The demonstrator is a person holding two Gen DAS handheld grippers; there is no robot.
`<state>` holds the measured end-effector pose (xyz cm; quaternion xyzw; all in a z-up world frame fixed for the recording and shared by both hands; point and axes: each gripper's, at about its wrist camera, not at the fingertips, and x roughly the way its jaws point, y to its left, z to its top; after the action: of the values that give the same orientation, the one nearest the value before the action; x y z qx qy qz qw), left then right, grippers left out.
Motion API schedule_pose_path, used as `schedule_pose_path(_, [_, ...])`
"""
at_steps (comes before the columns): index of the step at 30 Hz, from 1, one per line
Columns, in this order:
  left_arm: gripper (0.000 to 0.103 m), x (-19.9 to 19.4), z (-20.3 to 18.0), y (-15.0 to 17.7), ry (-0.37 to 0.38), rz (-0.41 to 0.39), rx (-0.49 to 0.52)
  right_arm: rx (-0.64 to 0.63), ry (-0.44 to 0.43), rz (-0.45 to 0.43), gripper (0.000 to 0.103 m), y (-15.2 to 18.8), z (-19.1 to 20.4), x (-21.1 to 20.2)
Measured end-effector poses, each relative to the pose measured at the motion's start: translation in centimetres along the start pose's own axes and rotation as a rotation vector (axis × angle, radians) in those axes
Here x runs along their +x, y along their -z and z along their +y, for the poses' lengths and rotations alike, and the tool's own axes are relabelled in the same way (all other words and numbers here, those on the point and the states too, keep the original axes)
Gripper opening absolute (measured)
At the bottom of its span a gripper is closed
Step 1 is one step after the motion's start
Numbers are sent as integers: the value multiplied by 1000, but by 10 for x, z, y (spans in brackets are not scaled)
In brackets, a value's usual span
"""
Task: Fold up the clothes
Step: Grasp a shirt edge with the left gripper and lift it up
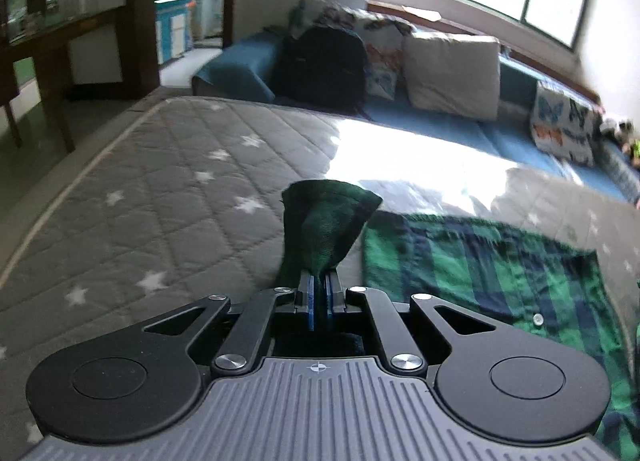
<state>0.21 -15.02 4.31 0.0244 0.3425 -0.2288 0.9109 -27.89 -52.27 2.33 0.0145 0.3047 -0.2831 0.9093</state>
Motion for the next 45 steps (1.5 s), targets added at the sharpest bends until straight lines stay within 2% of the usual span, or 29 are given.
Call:
schedule_pose_path(6, [6, -59, 40, 2, -43, -92, -73, 2, 58, -71, 7, 0, -29, -48])
schedule_pose_path(10, [6, -91, 67, 11, -71, -132, -111, 36, 122, -100, 7, 10, -63, -79])
schedule_pose_path(21, [6, -137, 154, 53, -152, -134, -251, 124, 251, -101, 7, 54, -125, -128])
schedule_pose_path(24, [6, -142, 178, 62, -187, -143, -271, 136, 277, -86, 7, 66, -137, -132])
schedule_pose_path(30, [6, -132, 215, 75, -198, -121, -315, 155, 340, -24, 7, 94, -158, -126])
schedule_pose_path(38, [6, -128, 220, 84, -191, -147, -278, 177, 379, 89, 7, 128, -168, -94])
schedule_pose_path(39, [6, -124, 222, 85, -196, -130, -286, 170, 377, 108, 7, 133, -168, -87])
schedule_pose_path(44, [7, -114, 229, 90, -195, -95, -311, 176, 379, 134, 15, 144, -166, -78])
schedule_pose_path(45, [8, -113, 230, 91, -198, -89, -318, 171, 385, 132, 19, 144, -165, -79])
